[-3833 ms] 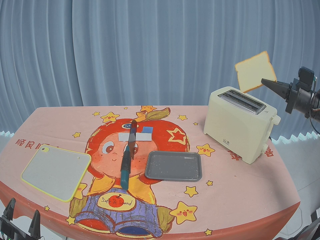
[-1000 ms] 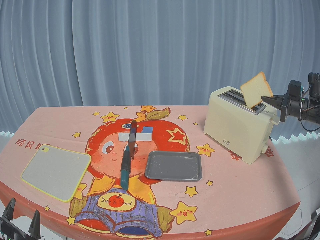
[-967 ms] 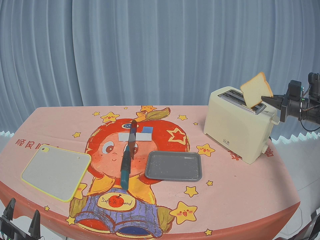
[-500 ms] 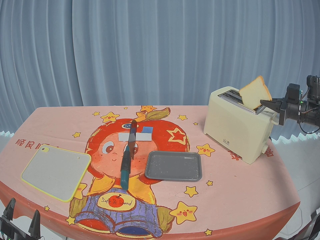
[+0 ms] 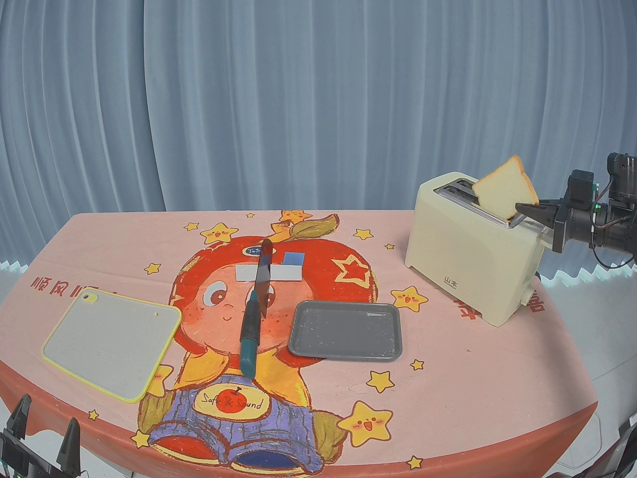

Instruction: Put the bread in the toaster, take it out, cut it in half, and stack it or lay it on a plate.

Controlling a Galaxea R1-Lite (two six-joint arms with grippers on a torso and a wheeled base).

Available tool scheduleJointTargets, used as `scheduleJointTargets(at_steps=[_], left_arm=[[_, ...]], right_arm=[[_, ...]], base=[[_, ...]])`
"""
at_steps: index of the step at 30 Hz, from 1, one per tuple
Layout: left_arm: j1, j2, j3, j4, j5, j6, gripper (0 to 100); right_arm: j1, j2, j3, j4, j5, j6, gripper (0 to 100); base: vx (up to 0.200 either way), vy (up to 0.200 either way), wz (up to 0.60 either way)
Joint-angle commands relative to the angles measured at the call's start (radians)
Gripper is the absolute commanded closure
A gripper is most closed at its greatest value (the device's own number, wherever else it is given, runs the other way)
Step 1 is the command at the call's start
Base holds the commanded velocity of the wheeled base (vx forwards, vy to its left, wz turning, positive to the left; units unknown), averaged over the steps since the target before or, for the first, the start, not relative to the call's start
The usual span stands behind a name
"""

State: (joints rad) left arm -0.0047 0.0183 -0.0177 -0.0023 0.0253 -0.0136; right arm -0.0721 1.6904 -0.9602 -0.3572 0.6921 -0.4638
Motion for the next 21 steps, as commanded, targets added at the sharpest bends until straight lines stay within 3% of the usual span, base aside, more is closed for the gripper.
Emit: scheduleJointTargets(at_steps=[1,4,5,21], left_arm=[[0.0,0.002,0.018,-0.001,0.001,0.0,0],[0.0,0.002,0.018,-0.001,0.001,0.0,0],[0.0,0.002,0.018,-0.001,0.001,0.0,0],[0.0,0.002,0.018,-0.001,0.001,0.0,0]], right_arm=[[0.002,0.017,-0.002,-0.002,0.0,-0.001,100],[0.002,0.02,-0.005,-0.002,-0.002,-0.007,100],[0.002,0.02,-0.005,-0.002,-0.003,-0.007,0],[0.003,-0.018,-0.022,0.0,-0.025,0.007,0]], base=[[0.0,0.0,0.0],[0.0,0.0,0.0],[0.0,0.0,0.0],[0.0,0.0,0.0]])
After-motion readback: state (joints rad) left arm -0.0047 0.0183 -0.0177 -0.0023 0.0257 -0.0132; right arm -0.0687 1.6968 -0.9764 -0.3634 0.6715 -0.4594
